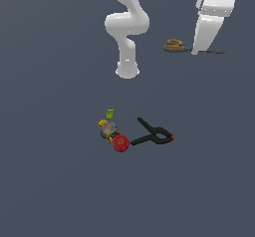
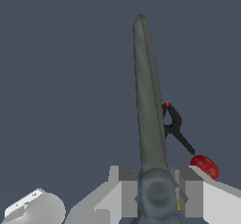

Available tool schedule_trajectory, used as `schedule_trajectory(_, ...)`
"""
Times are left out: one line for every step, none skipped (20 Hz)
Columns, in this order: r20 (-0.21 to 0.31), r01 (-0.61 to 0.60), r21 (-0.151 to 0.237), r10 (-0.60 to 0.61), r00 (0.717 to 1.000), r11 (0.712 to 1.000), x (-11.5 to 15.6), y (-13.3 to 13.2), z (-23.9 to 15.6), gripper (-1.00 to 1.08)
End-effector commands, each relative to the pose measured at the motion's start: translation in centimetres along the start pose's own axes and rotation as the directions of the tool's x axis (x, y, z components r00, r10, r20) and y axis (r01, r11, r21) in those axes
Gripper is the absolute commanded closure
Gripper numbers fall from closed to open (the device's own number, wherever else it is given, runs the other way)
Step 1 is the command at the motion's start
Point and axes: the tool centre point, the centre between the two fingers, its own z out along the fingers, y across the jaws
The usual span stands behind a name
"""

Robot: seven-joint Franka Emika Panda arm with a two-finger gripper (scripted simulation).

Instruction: Pick up a designated object from a clutter of objects.

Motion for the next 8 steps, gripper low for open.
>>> schedule_trajectory(0.000,-0.001,0.000,0.001,1.000,1.000,0.33,-0.05,-0.65,1.08)
schedule_trajectory(0.000,-0.001,0.000,0.001,1.000,1.000,0.42,-0.06,-0.79,1.08)
schedule_trajectory(0.000,-0.001,0.000,0.001,1.000,1.000,0.49,-0.07,-0.89,1.08)
schedule_trajectory(0.000,-0.001,0.000,0.001,1.000,1.000,0.53,-0.07,-0.94,1.08)
schedule_trajectory(0.000,-0.001,0.000,0.001,1.000,1.000,0.55,-0.06,-0.96,1.08)
schedule_trajectory(0.000,-0.001,0.000,0.001,1.000,1.000,0.55,-0.04,-0.93,1.08)
schedule_trajectory(0.000,-0.001,0.000,0.001,1.000,1.000,0.53,-0.02,-0.88,1.08)
schedule_trajectory(0.000,-0.001,0.000,0.001,1.000,1.000,0.52,-0.01,-0.85,1.08)
